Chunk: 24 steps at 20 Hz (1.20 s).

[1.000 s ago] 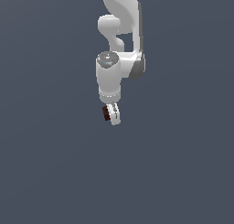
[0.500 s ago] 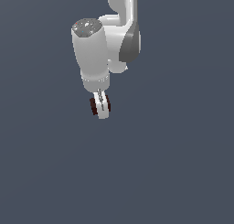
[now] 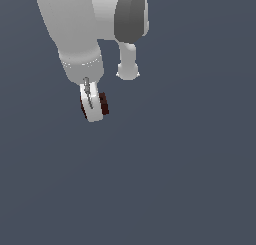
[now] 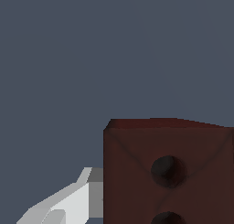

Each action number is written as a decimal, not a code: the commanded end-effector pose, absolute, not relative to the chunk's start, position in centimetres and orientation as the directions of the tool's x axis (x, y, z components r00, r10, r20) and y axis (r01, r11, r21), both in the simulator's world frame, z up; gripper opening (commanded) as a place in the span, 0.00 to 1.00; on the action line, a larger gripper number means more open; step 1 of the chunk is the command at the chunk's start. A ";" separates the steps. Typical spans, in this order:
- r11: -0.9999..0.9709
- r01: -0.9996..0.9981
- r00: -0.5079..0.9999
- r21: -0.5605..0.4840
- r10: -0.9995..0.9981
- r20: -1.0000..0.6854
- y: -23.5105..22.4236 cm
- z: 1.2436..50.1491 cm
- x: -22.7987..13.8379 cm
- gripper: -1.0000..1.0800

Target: Pick up the object and move it to a goal position.

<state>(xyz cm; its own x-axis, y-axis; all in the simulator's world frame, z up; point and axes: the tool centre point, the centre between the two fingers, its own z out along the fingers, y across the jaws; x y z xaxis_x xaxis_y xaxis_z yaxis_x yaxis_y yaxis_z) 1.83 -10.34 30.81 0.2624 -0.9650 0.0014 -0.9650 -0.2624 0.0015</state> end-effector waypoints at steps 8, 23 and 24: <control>-0.264 -0.964 0.264 0.000 -0.964 0.001 -12.7 36.8 4.2 0.00; -0.265 -0.964 0.265 0.000 -0.964 0.000 -14.2 40.4 5.8 0.00; -0.265 -0.964 0.265 0.000 -0.964 0.000 -14.2 40.4 5.9 0.00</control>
<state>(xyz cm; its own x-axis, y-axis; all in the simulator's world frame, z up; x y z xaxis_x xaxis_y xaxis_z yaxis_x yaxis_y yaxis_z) 5.79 -14.15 40.18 0.2644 -0.9644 -0.0007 -0.9644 -0.2644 0.0021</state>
